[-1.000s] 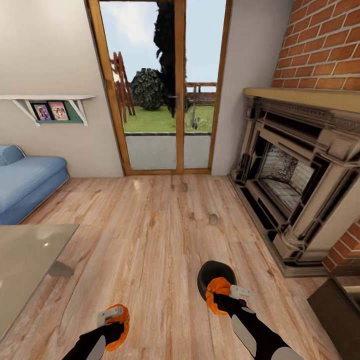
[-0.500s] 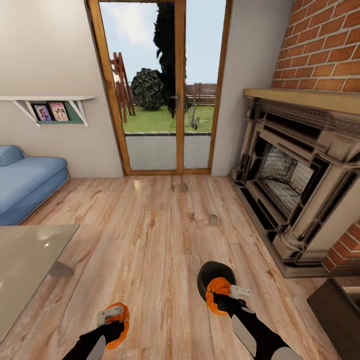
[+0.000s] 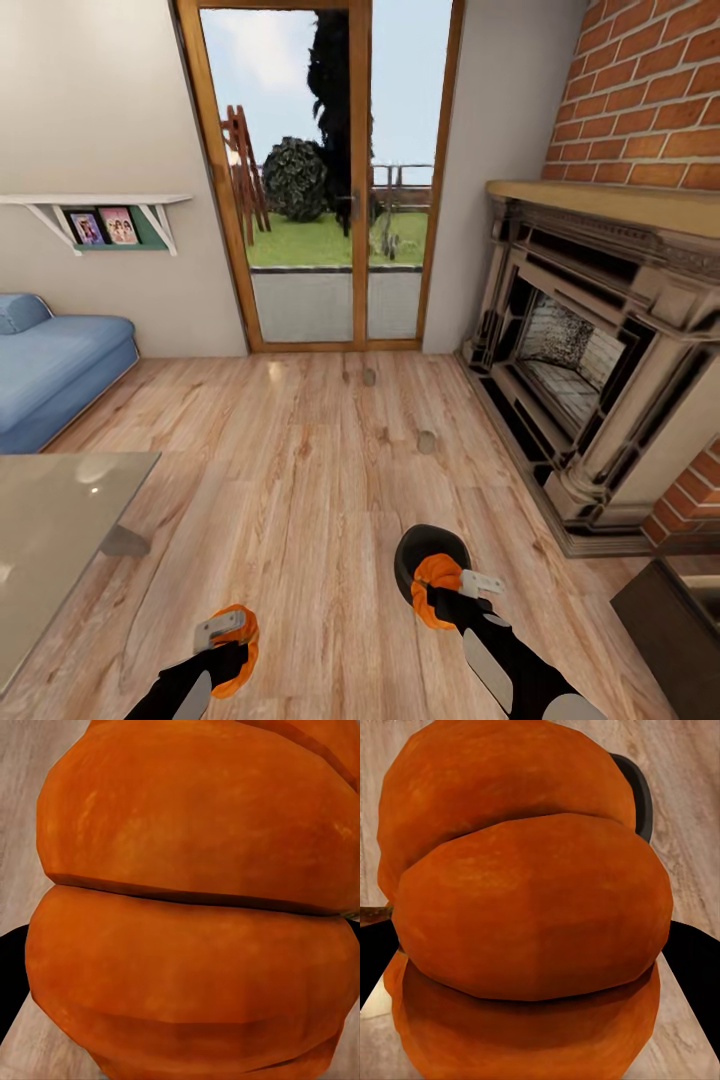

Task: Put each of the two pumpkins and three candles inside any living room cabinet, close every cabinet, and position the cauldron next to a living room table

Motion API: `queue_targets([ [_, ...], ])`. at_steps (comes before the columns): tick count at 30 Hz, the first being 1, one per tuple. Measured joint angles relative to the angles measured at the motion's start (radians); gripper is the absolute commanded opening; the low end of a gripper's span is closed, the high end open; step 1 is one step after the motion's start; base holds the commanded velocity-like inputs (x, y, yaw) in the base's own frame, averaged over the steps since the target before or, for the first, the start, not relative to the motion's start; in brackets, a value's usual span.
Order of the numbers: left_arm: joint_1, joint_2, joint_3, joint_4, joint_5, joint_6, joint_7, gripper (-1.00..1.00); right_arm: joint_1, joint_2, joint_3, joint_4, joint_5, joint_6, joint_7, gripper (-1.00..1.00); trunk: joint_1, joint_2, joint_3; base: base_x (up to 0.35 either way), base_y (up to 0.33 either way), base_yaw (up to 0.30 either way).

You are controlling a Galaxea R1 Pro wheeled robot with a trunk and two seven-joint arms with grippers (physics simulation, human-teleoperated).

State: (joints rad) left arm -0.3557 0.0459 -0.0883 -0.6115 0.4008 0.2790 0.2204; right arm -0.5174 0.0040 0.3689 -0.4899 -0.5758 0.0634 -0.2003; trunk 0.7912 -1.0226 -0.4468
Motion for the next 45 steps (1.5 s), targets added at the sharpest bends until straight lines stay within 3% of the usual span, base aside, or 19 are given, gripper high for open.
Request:
queue_targets([
  [3, 0.000, 0.000, 0.000, 0.000, 0.000, 0.000, 0.000, -1.00, 0.000, 0.000, 0.000, 0.000, -0.002, 0.000, 0.000, -1.00, -0.012, 0.021, 0.009, 0.000, 0.000, 0.000],
  [19, 0.000, 0.000, 0.002, 0.000, 0.000, -0.020, 0.000, -1.00, 0.000, 0.000, 0.000, 0.000, -0.004, 0.000, 0.000, -1.00, -0.012, 0.021, 0.009, 0.184, 0.092, -0.013],
  [45, 0.000, 0.000, 0.001, 0.001, 0.003, -0.020, -0.001, -1.00, 0.000, 0.000, -0.003, 0.003, -0.008, 0.000, 0.000, -1.00, -0.012, 0.021, 0.009, 0.020, 0.005, -0.272],
])
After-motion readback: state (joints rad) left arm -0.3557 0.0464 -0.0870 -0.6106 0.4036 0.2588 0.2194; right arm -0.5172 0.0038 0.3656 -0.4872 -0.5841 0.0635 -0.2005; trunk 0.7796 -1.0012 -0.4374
